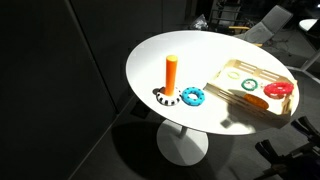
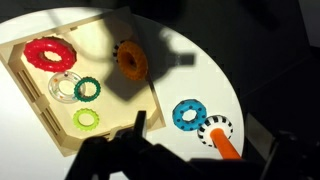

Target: Put the blue object inside the tray

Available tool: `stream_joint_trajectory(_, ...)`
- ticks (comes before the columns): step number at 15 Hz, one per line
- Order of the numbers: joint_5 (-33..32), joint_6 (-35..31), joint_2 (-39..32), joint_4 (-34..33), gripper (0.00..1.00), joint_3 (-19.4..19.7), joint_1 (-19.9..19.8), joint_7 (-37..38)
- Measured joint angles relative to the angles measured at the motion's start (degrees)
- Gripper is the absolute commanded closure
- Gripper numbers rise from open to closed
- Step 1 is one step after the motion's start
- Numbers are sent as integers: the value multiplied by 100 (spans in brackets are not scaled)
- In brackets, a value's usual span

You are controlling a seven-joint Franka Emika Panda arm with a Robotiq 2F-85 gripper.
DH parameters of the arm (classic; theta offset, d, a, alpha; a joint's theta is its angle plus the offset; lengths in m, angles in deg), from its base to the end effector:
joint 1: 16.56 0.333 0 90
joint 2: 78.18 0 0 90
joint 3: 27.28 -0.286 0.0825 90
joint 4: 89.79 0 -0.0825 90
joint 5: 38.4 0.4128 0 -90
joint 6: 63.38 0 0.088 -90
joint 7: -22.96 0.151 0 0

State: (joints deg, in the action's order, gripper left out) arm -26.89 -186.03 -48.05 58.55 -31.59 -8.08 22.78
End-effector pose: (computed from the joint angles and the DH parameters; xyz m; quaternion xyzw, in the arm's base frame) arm 0.4175 0.1075 0.3559 -0.9953 -0.0576 -0.0316 0.0714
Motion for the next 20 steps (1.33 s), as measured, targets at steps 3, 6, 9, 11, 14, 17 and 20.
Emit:
stream_joint_trajectory(3, 0, -192, -490, -353, 0, 43, -36, -3)
stream_joint_trajectory(6, 0, -282, -1060, -777, 0, 52, -45, -24)
stream_joint_trajectory(9, 63, -290, -1637, -1214, 0, 52, -39, -194)
stream_joint_trajectory(11, 260, -290, -1982, -1494, 0, 52, -30, -470)
stream_joint_trajectory(14, 546, -277, -2416, -1849, 0, 44, -19, -881)
stream_joint_trajectory(17, 610, -203, -2695, -2103, 0, 26, -19, -1035)
stream_joint_trajectory(20, 610, -160, -2751, -2176, 0, 20, -19, -1040)
